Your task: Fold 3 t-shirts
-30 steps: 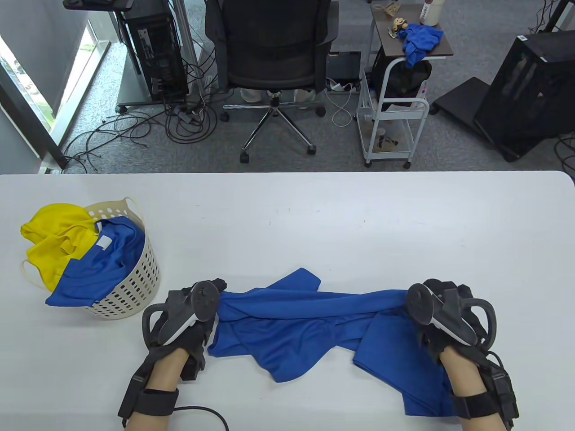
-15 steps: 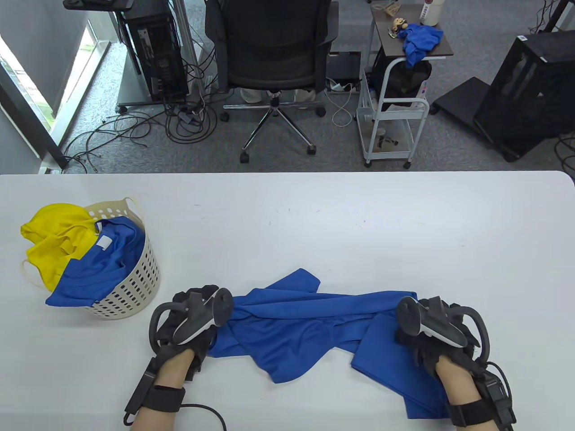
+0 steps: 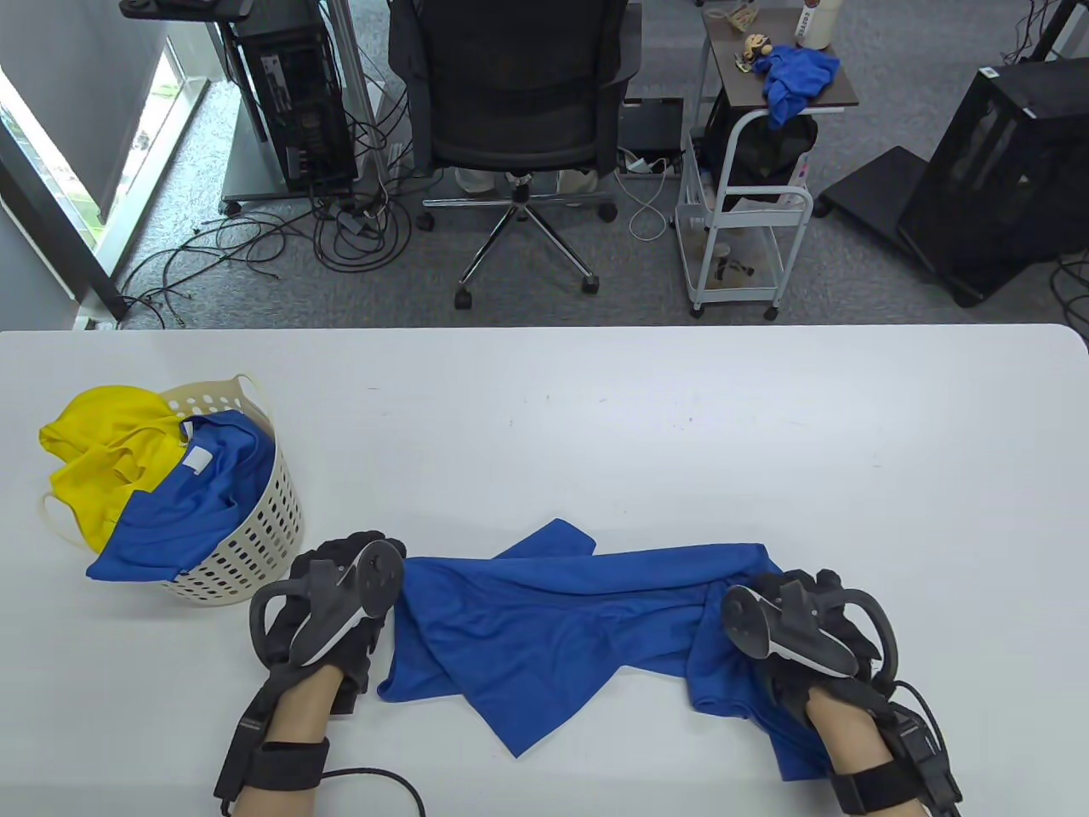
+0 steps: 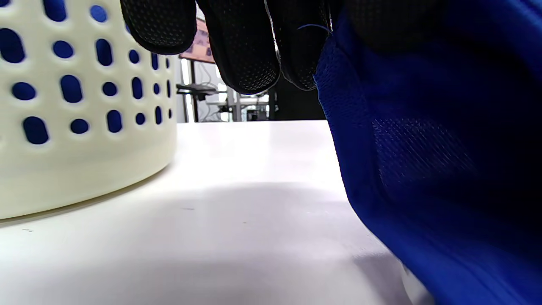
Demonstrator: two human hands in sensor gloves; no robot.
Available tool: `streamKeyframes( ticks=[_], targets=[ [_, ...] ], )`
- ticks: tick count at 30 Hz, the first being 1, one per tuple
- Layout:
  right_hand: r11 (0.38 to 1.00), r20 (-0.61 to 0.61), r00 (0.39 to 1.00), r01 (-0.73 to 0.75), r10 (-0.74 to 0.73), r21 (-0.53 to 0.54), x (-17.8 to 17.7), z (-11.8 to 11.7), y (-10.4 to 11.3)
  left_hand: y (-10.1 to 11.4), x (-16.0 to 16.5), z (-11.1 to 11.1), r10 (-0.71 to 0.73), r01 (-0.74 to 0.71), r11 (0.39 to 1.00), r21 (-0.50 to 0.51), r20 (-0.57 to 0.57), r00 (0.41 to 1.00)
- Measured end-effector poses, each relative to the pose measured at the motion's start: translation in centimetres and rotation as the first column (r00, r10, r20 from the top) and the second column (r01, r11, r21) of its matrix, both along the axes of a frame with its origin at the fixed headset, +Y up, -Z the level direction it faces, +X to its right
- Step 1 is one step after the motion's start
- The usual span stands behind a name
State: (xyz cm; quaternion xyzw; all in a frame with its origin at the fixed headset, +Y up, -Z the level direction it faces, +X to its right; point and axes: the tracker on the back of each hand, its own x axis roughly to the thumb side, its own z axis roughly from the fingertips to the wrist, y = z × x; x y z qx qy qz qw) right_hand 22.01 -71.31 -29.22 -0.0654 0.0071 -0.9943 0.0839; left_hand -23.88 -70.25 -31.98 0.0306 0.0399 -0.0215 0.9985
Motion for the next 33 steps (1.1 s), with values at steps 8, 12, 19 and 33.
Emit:
streamKeyframes(
  ticks=[8,12,19,33],
  targets=[
    [0.969,0.259,0.940,0.185,-0.224,0.164,9.7,0.9,2.5,0.3,-2.3,-0.1,0.021,-0.019,1.000,0.020,-0.103,0.994],
    [0.956,0.402,0.867,0.263,-0.294,0.131,12.3,-0.2,0.1,-0.1,-2.1,-0.2,0.051,-0.051,0.999,0.000,-0.075,0.996],
    [0.890,0.261,0.866,0.351,-0.427,0.291,10.1,0.6,2.3,0.1,-1.0,-0.2,0.002,-0.001,1.000,0.010,-0.052,0.999],
    [0.965,0.360,0.902,0.261,-0.237,-0.019,8.9,-1.7,-1.7,-0.3,-2.0,-0.2,0.002,-0.003,1.000,-0.009,-0.091,0.996]
  ],
)
